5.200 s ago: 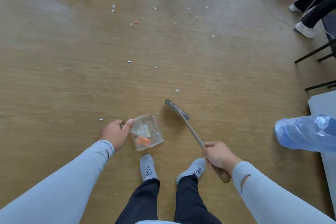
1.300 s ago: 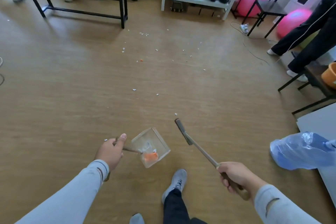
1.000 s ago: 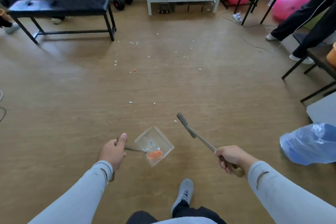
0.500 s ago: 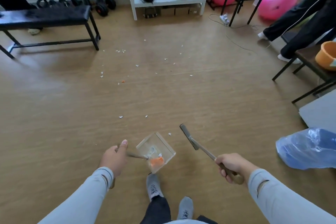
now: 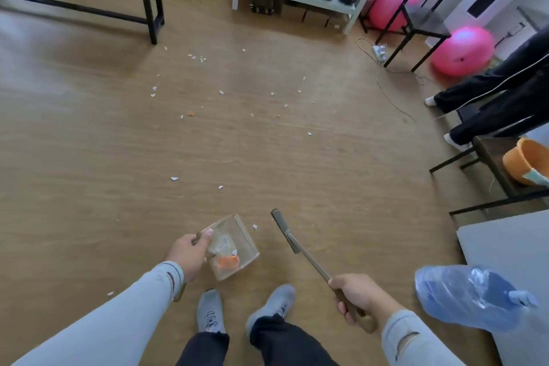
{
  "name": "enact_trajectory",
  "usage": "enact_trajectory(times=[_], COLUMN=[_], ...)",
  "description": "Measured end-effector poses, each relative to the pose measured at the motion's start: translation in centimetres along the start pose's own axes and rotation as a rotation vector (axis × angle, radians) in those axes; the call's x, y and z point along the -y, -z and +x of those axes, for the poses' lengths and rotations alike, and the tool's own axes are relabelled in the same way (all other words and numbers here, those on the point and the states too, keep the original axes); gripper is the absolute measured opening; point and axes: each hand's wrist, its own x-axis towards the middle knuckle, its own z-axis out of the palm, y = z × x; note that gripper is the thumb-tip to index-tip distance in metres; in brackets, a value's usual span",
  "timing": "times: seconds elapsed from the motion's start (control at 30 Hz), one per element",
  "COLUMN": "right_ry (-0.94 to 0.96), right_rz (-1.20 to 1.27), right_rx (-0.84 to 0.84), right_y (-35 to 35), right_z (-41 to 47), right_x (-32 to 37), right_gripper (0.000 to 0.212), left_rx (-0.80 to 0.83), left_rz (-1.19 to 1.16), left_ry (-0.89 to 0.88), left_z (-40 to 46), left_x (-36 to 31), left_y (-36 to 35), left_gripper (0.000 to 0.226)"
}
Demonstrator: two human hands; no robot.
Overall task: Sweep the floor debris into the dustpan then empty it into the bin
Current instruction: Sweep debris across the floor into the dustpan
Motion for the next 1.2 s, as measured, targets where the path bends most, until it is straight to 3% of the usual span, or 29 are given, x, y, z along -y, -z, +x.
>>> enact_trajectory(times=[0.1,0.23,0.47,0.53,0.8,1.03,1.2], right_ry=[0.034,0.06,0.218,0.199,0.075,0.181,0.18], right_rz=[-0.02,-0.078,-0.396,-0.406,-0.115,-0.246,-0.47], right_rx=[-0.013,-0.033,-0.026,0.039,0.186,0.067,0.111], right_y=[-0.1,-0.7,-4.3,-4.9,2.8,-0.8,-2.1], right_z=[1.6,4.3,7.7,7.5,4.8,6.3,6.1], right_x=[2.0,4.4,5.7,4.6,1.9,3.4,3.4], right_gripper=[0.014,0.016,0.027,0.018,0.033,0.038,0.045], left_rx=[0.039,0.053,0.029,0.018,0.031,0.043,0.052], left_rz=[-0.037,-0.01,0.148,0.168,0.16,0.164,0.148], left_ry=[0.009,-0.003,0.0,-0.01,-0.005,-0.021,-0.023], left_z=[1.4,2.3,2.6,2.7,3.4,3.6,3.9], left_x=[-0.6,-1.6,-3.1,-3.3,-3.8,-3.7,-3.2], left_y=[-1.1,-2.2,-3.4,-3.2,-2.6,-2.3,-2.3], left_gripper=[0.036,0.04,0.036,0.036,0.039,0.039,0.036])
